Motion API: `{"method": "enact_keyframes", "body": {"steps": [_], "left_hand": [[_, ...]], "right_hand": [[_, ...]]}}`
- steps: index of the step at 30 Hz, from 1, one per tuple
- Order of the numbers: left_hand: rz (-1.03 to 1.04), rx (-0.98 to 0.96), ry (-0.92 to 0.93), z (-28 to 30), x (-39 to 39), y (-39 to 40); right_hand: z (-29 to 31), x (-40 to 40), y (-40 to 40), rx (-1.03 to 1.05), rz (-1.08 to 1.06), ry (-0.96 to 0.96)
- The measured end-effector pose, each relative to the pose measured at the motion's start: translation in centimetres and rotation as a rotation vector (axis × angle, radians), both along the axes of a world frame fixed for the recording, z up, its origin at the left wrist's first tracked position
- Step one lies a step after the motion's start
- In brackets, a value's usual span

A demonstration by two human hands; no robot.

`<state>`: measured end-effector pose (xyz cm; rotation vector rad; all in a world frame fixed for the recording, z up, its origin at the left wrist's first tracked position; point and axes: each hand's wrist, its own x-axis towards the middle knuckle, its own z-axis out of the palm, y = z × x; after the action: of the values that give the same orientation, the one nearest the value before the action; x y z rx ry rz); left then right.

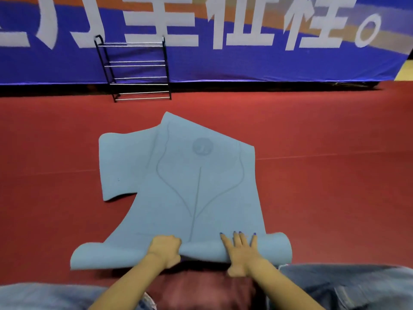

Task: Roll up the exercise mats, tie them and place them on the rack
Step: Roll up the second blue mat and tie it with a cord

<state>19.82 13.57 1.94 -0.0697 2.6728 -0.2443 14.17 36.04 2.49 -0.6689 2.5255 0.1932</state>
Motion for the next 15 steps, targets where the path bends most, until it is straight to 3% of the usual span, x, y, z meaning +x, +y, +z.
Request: {"method": "enact_keyframes", "body": {"steps": [2,6,12,15], "left_hand": [[0.025,0.023,0.028,0.6,-0.1,-0.2],[0.037,0.179,0.024,2.5,-0.4,-0.6],[0.068,0.300,-0.364,2.1,1.1,-3.3],[0.093,0.228,-0.440,0.8,2.3,-5.0]], "right_hand": [[-1.3,1.2,0.2,0.005,0.000,0.123],[-3.3,0.0,2.6,-0.177,-0.002,0.216],[-1.0,1.4,2.1,-0.165,0.310,0.175],[-0.9,1.9,1.5,-0.104,0.259,0.038]]}}
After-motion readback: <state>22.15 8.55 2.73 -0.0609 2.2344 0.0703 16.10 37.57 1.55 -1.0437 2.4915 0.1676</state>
